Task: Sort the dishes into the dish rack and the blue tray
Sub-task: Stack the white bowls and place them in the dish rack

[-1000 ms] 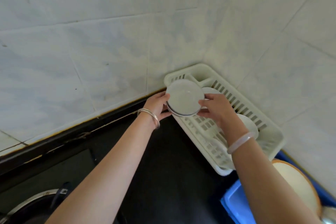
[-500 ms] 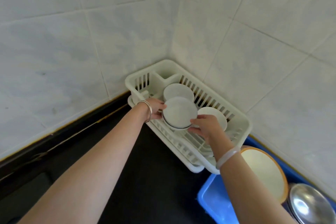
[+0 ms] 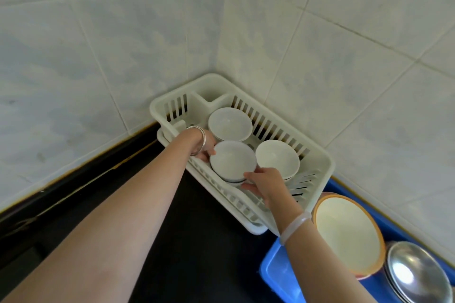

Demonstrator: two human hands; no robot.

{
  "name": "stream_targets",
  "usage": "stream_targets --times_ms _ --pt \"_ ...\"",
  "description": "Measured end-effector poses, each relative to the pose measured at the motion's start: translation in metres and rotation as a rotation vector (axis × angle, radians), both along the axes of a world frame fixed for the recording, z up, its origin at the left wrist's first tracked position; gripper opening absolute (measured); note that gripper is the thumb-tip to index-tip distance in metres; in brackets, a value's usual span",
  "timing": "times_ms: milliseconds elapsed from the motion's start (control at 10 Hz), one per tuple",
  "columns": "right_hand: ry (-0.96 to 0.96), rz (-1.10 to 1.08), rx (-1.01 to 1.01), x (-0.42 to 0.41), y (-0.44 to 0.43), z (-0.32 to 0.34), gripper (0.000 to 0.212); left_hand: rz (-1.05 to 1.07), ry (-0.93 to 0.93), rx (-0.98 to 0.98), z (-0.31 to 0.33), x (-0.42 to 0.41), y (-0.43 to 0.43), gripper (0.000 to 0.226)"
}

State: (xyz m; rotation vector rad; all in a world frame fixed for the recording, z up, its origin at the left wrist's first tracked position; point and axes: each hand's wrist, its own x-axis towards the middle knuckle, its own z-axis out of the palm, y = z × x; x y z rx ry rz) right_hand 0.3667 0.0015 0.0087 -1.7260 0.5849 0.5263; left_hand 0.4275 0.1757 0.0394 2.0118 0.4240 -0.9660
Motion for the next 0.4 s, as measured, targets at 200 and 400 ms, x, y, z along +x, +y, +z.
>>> stream_targets --times_ms 200,400 --pt "-0.002 0.035 -0.034 -0.004 0.0 -0.002 0.019 0.129 0.004 -0.068 -0.003 0.0 -0.007 0.043" --pt "-0.03 0.043 -0.006 -0.015 -0.003 0.007 0.011 0.294 -0.147 -0.173 -0.006 -0.007 -0.011 0.025"
